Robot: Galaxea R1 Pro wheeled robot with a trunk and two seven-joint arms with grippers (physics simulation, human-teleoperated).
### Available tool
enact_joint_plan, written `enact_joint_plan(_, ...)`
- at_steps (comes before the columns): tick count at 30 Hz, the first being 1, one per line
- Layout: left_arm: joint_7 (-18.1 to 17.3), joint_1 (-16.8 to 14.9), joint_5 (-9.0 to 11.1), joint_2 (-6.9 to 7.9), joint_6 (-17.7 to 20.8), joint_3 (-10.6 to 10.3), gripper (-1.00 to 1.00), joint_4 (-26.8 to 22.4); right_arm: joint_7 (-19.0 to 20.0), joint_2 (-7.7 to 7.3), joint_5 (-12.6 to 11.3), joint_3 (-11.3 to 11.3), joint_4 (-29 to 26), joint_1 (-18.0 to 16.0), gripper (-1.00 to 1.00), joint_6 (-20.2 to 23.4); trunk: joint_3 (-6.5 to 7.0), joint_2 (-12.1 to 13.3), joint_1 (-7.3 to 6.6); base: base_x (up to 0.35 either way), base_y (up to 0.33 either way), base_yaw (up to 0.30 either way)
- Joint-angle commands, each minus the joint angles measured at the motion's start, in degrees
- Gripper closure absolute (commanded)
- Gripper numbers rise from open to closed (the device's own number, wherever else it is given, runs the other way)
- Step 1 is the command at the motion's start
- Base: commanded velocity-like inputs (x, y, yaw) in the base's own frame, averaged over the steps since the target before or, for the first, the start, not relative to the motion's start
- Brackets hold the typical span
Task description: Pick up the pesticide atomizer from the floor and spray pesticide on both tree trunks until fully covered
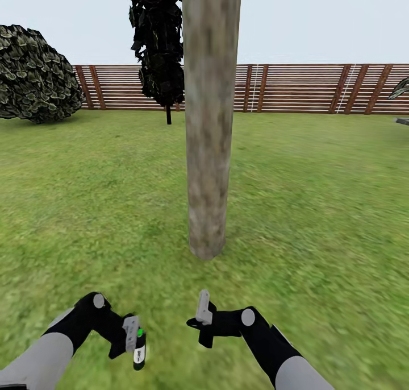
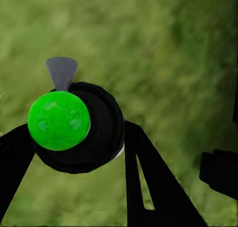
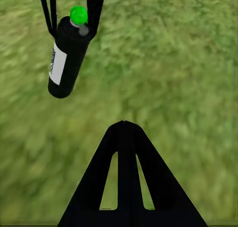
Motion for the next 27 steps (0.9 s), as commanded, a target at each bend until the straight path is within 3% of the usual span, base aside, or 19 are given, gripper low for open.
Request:
enact_joint_plan(1, 0.1, 0.1, -0.3, 0.35, 0.1, 0.1, 1.0, 0.0, 0.0, -0.09, 0.0, -0.1, 0.0, 0.0, 1.0, 0.0, 0.0, 0.0, 0.0, 0.0, 0.0, 0.0)
enact_joint_plan(2, 0.2, 0.2, -0.6, 0.62, 0.2, 0.2, 1.0, 0.0, 0.0, -0.22, 0.0, -0.1, 0.0, 0.0, -1.0, 0.0, 0.0, 0.0, 0.0, 0.0, 0.0, 0.0)
enact_joint_plan(7, 2.4, 0.4, -0.8, 2.23, 0.6, 0.8, 1.0, 0.1, -0.1, -4.09, -0.3, -0.2, 0.2, 0.0, -1.0, -0.1, 0.0, 0.0, 0.0, 0.0, 0.0, 0.0)
enact_joint_plan(11, 11.3, 0.5, 0.5, 1.78, 2.0, 3.2, 1.0, 0.7, -0.7, -5.93, -0.3, -0.5, 1.3, 0.0, -1.0, -0.1, 0.0, 0.0, 0.0, 0.0, 0.0, 0.0)
enact_joint_plan(14, 20.1, 0.6, 4.3, -0.67, 4.8, 7.0, 1.0, 4.6, -5.9, -7.89, -0.4, -3.2, 6.5, 0.1, -1.0, -0.2, 0.0, 0.0, 0.0, 0.0, 0.0, 0.0)
enact_joint_plan(16, 30.0, 0.6, 8.0, -2.02, 5.8, 9.2, 1.0, 10.0, -13.7, -8.39, -0.4, -7.2, 13.2, 0.1, -1.0, -0.2, 0.0, 0.0, 0.0, 0.0, 0.0, 0.0)
enact_joint_plan(17, 37.0, 0.6, 10.3, -2.72, 6.0, 9.8, 1.0, 13.2, -19.2, -8.5, -0.4, -9.8, 17.4, 0.1, -1.0, -0.3, 0.0, 0.0, 0.0, 0.0, 0.0, 0.0)
enact_joint_plan(19, 45.6, 0.6, 13.8, -3.85, 6.1, 10.2, 1.0, 16.7, -27.2, -8.62, -0.4, -12.8, 22.1, 0.1, -1.0, -0.3, 0.0, 0.0, 0.0, 0.0, 0.0, 0.0)
enact_joint_plan(20, 50.9, 0.6, 16.9, -4.64, 6.2, 10.4, 1.0, 18.4, -33.7, -8.74, -0.4, -14.7, 24.9, 0.2, -1.0, -0.4, 0.0, 0.0, 0.0, 0.0, 0.0, 0.0)
enact_joint_plan(22, 56.4, 0.6, 21.6, -5.59, 6.4, 10.5, 1.0, 19.7, -42.4, -8.85, -0.5, -16.8, 27.2, 0.2, -1.0, -0.7, 0.0, 0.0, 0.0, 0.0, 0.0, 0.0)
enact_joint_plan(23, 59.4, 0.6, 25.6, -6.13, 7.3, 10.5, 1.0, 20.2, -49.5, -8.96, -0.8, -18.5, 28.1, 0.7, -1.0, -2.2, 0.0, 0.0, 0.0, 0.0, 0.0, 0.0)
enact_joint_plan(25, 61.7, 0.6, 31.1, -6.5, 10.7, 10.5, 1.0, 20.6, -58.2, -9.6, -2.7, -21.5, 28.8, 2.9, -1.0, -8.2, 0.0, 0.0, 0.0, 0.0, 0.0, 0.0)
enact_joint_plan(27, 62.5, 0.6, 33.6, -6.61, 13.0, 10.3, 1.0, 20.8, -62.5, -10.2, -5.3, -23.4, 28.9, 5.1, -1.0, -15.3, 0.0, 0.0, 0.0, 0.0, 0.0, 0.0)
